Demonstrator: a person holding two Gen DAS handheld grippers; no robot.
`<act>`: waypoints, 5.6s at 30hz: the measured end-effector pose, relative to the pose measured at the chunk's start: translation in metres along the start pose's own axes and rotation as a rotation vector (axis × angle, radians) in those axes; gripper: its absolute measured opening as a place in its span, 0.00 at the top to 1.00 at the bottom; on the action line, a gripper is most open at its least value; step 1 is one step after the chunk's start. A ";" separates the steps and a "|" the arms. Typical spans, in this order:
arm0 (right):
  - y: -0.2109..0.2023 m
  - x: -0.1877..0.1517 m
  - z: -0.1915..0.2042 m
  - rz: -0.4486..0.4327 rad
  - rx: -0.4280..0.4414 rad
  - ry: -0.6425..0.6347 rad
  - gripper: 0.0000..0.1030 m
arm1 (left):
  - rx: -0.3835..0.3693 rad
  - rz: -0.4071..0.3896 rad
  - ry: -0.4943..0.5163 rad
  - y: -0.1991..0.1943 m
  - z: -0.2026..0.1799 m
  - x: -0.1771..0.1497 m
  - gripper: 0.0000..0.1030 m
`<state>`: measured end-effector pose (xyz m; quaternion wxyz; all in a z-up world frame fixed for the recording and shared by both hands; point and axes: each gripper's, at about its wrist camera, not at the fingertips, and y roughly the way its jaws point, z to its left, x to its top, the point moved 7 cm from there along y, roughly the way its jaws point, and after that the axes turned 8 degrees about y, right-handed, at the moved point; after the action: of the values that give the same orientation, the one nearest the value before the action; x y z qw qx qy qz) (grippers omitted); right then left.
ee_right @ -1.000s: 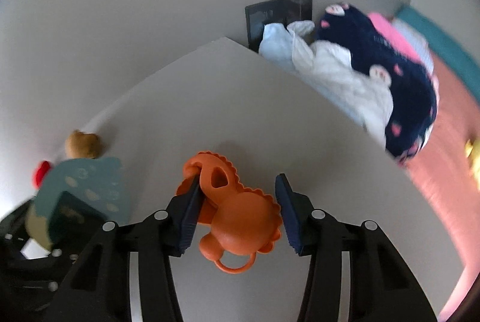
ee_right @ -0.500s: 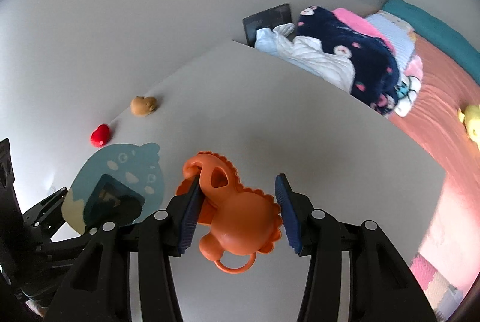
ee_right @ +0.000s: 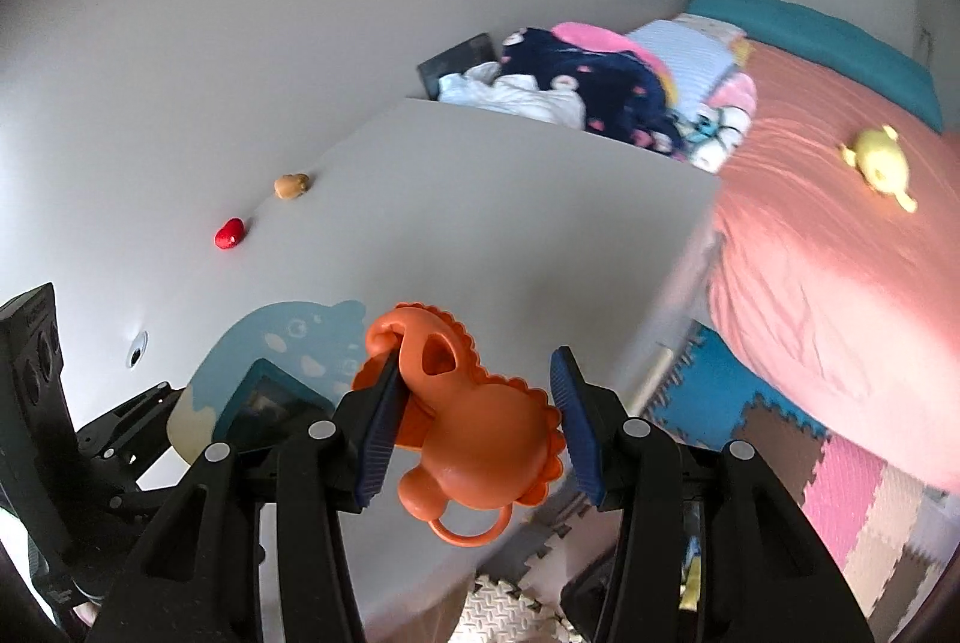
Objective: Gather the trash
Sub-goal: 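Carry the teal cup and orange plush to the bin and release both, then move both open tools back over the desk, then grasp the red plush heart with the left tool while the right tool grasps the tan bear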
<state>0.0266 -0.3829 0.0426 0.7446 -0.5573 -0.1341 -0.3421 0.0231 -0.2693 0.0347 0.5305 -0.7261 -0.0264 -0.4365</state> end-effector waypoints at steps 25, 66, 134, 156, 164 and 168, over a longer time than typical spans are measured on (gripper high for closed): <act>-0.107 -0.179 -0.229 -0.038 -0.229 0.365 0.51 | -0.218 0.175 0.314 0.053 -0.250 -0.119 0.49; -0.093 -0.154 -0.236 -0.084 -0.369 0.390 0.02 | -0.194 0.184 0.200 0.053 -0.211 -0.109 0.06; 0.269 0.116 0.274 0.198 0.085 -0.280 0.02 | 0.444 0.084 -0.606 0.031 0.375 -0.006 0.06; 0.308 0.121 0.273 0.210 -0.034 -0.382 0.57 | 0.508 0.112 -0.662 0.070 0.399 0.009 0.27; 0.290 0.116 0.257 0.215 0.001 -0.338 0.57 | 0.459 0.079 -0.675 0.063 0.393 0.008 0.54; 0.267 0.111 0.244 0.205 0.012 -0.315 0.57 | 0.439 0.064 -0.652 0.052 0.374 0.009 0.54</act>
<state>0.3283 -0.1594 -0.0063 0.7486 -0.6103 -0.1934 -0.1721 0.2814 0.0012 -0.0189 0.6505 -0.6963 -0.2636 -0.1504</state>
